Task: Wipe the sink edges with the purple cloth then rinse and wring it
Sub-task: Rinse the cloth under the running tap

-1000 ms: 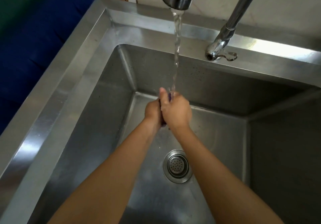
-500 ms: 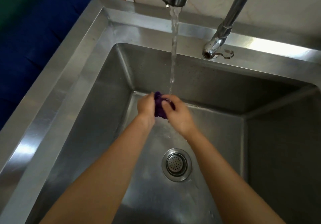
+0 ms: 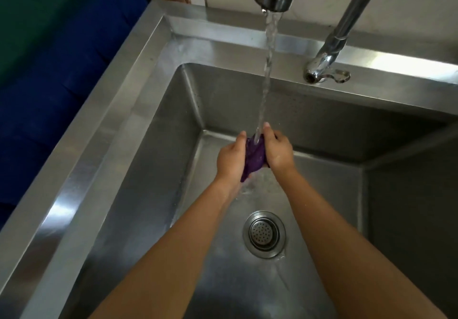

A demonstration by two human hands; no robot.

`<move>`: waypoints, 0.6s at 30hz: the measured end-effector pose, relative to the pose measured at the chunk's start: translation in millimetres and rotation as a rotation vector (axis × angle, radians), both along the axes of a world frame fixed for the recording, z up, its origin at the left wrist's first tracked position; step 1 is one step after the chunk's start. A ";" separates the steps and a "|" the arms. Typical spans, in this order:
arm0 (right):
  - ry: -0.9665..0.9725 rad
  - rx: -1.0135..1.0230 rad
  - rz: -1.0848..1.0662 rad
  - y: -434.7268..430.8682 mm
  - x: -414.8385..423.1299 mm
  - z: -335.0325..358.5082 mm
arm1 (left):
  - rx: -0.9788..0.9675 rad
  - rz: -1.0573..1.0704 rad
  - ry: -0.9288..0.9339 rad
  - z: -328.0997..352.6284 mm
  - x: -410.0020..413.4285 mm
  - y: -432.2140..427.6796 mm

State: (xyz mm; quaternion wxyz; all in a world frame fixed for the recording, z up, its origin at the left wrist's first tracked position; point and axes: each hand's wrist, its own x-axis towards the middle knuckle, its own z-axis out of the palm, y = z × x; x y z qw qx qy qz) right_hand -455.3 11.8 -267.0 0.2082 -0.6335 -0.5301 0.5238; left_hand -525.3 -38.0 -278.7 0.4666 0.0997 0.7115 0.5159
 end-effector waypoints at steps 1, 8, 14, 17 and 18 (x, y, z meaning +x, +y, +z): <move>0.036 -0.022 0.026 -3.8 2.4 2.8 | 0.019 -0.003 -0.024 -2.8 -3.1 -0.2; 0.107 0.053 0.231 -31.1 2.1 11.8 | 0.114 -0.178 -0.564 9.9 -9.8 -4.6; -0.198 0.170 0.355 -5.9 17.3 8.2 | 0.005 -0.259 -0.458 22.0 -3.2 -1.5; 0.128 0.042 0.090 -1.7 27.1 35.7 | 0.001 -0.263 -0.500 34.3 -2.0 3.7; 0.243 -0.015 -0.049 2.8 33.4 48.7 | 0.003 -0.237 -0.538 40.2 -1.5 4.2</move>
